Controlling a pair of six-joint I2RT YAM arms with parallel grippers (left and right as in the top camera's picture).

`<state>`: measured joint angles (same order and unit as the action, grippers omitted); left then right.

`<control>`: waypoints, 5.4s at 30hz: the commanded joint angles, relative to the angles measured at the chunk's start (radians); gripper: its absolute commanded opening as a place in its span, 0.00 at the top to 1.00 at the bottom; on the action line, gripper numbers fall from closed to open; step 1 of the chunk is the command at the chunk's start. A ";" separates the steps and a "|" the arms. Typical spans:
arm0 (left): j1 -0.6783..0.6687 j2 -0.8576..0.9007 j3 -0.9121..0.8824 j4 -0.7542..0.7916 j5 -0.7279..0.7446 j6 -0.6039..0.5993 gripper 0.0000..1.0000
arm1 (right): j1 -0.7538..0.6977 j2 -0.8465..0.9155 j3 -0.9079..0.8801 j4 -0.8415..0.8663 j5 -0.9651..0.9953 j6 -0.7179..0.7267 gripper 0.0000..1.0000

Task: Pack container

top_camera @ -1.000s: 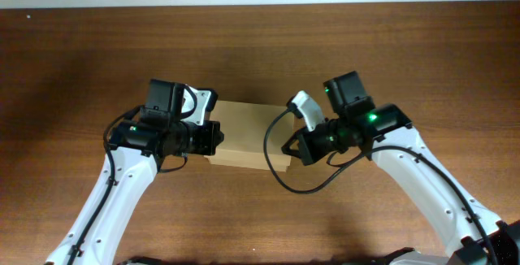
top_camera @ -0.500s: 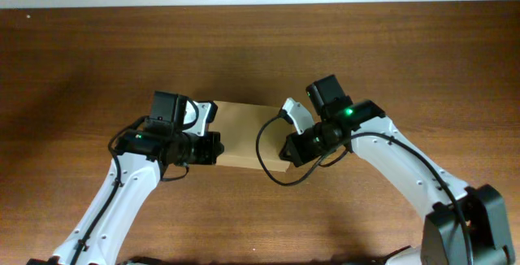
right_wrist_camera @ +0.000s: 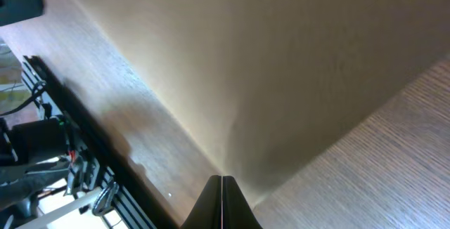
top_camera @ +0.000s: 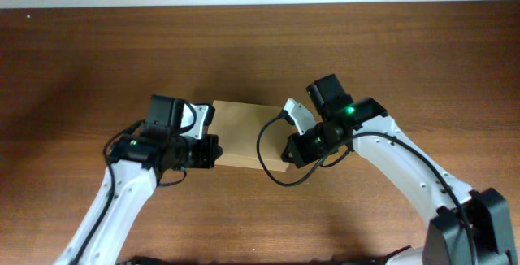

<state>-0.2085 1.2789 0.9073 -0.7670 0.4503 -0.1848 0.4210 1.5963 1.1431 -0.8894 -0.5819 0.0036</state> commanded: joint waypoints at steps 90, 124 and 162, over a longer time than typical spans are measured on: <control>-0.060 -0.876 0.117 -0.719 -0.264 -0.113 0.00 | 0.010 -1.034 0.080 -0.621 0.169 0.090 0.01; 0.063 -0.992 0.034 -0.309 -0.310 0.345 0.00 | 0.010 -1.034 0.080 -0.622 0.169 0.090 0.01; 0.140 -1.274 -0.748 0.240 -0.317 0.287 0.00 | 0.010 -1.034 0.080 -0.621 0.169 0.090 0.01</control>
<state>-0.0750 0.0166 0.1642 -0.5301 0.1410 0.1116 0.4229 0.5655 1.2110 -1.5120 -0.4225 0.0948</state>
